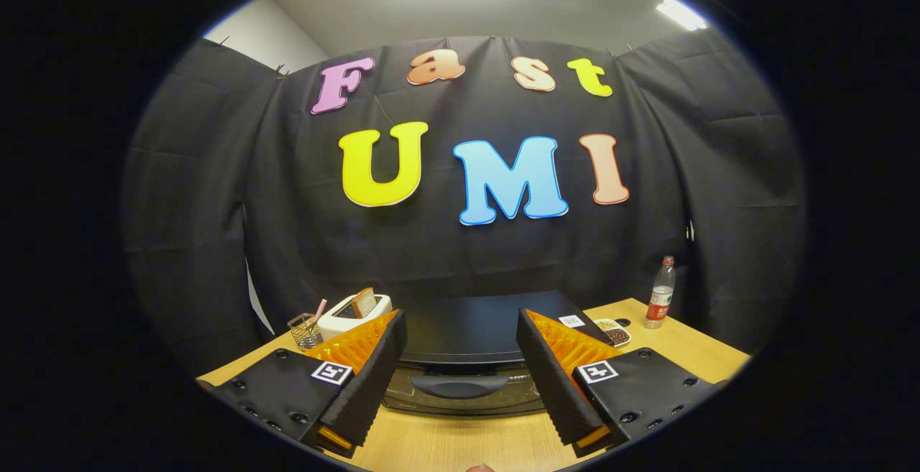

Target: Open the toaster oven, put the food inside, and close the toaster oven door.

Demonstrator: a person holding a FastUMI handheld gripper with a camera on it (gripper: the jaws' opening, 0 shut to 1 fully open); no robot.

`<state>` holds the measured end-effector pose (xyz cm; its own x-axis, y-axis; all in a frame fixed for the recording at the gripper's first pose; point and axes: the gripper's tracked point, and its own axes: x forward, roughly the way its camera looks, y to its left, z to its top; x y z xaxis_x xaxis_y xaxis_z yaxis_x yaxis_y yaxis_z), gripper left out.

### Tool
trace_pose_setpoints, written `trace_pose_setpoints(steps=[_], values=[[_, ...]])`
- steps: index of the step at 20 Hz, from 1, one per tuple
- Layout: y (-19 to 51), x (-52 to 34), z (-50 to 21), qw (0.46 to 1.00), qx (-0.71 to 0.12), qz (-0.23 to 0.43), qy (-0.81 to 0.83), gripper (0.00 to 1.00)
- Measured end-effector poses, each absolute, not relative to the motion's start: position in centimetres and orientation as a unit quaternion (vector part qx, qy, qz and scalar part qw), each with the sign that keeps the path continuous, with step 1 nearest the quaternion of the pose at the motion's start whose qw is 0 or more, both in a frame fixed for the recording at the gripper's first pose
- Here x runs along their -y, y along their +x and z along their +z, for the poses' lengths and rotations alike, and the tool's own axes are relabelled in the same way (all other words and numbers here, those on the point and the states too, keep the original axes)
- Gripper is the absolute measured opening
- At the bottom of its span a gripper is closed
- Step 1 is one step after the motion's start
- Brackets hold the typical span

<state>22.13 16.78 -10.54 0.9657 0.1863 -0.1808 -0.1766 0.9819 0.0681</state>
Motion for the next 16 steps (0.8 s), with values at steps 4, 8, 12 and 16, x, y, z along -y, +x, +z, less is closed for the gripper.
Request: trace_pose_setpoints(steps=[4, 8, 12, 16], values=[[24.2, -17.7, -13.3, 0.988, -0.121, 0.098, 0.023, 0.98], [25.3, -18.3, -16.1, 0.983, -0.152, 0.098, 0.017, 0.98], [25.7, -18.2, -18.2, 0.979, -0.179, 0.089, 0.026, 0.98], [25.7, -17.8, -20.2, 0.974, -0.212, 0.076, 0.035, 0.98]])
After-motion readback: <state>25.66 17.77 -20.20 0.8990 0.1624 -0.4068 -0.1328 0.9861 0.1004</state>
